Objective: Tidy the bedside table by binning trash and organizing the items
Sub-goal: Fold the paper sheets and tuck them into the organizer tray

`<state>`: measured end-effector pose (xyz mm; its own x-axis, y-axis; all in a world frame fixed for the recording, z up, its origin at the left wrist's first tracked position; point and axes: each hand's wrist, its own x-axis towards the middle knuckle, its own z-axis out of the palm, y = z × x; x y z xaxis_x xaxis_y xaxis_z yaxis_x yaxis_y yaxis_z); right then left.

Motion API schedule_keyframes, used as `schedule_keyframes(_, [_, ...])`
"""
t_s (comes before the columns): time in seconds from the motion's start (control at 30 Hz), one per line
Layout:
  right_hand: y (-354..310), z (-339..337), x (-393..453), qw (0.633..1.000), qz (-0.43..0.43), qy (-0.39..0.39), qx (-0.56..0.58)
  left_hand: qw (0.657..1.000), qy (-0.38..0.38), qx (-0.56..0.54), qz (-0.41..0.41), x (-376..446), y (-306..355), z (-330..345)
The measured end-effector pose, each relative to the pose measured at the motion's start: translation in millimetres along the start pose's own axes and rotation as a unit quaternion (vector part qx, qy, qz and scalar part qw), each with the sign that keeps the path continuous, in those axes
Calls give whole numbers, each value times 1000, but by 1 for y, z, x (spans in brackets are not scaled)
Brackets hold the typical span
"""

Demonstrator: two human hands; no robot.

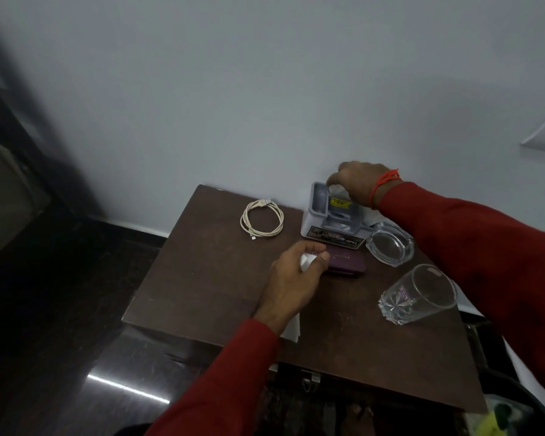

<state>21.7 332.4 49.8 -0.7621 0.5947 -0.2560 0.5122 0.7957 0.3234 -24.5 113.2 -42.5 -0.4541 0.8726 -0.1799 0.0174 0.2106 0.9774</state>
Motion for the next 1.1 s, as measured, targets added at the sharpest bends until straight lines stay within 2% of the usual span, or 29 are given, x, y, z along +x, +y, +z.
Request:
schedule_keyframes(0.1, [8,-2,0,994,37,54,91,1000,10,-15,-2,-1,0,-1])
schedule_keyframes(0.23, [23,-6,-1,985,46,125,112,995,35,-87,-32,-2,5,0])
schedule_keyframes(0.3, [27,-2,-1,985,44,122,112,989,45,-127,-53,-3,7,1])
schedule_keyframes(0.43, [28,17,1,991,62,53,103,969,57,-227,-79,-5,13,1])
schedule_keyframes(0.53, [25,5,-15,986,77,128,75,943,69,-315,-85,-2,16,-6])
schedule_keyframes(0.6, [10,-12,-34,974,49,184,121,919,71,-379,-84,-1,18,-8])
schedule_keyframes(0.63, [-2,-21,-46,966,31,172,192,906,69,-410,-77,0,20,-9])
schedule_keyframes(0.67, [-15,-29,-58,953,18,121,277,892,66,-441,-68,0,21,-9])
schedule_keyframes(0.73, [-44,-33,-82,906,-5,-36,423,857,65,-509,-53,0,24,-9])
schedule_keyframes(0.8, [-63,-25,-97,866,-26,-121,485,814,70,-574,-44,1,24,-10])
schedule_keyframes(0.87, [-64,-15,-99,848,-36,-94,520,791,76,-606,-37,1,25,-11])
schedule_keyframes(1.0, [-48,-25,-94,810,33,-1,585,769,114,-628,-34,2,28,-13])
schedule_keyframes(1.03, [-45,-27,-95,791,53,16,610,770,120,-625,-40,4,29,-14])
schedule_keyframes(1.1, [-38,-34,-98,729,88,56,676,788,121,-601,-58,6,27,-16])
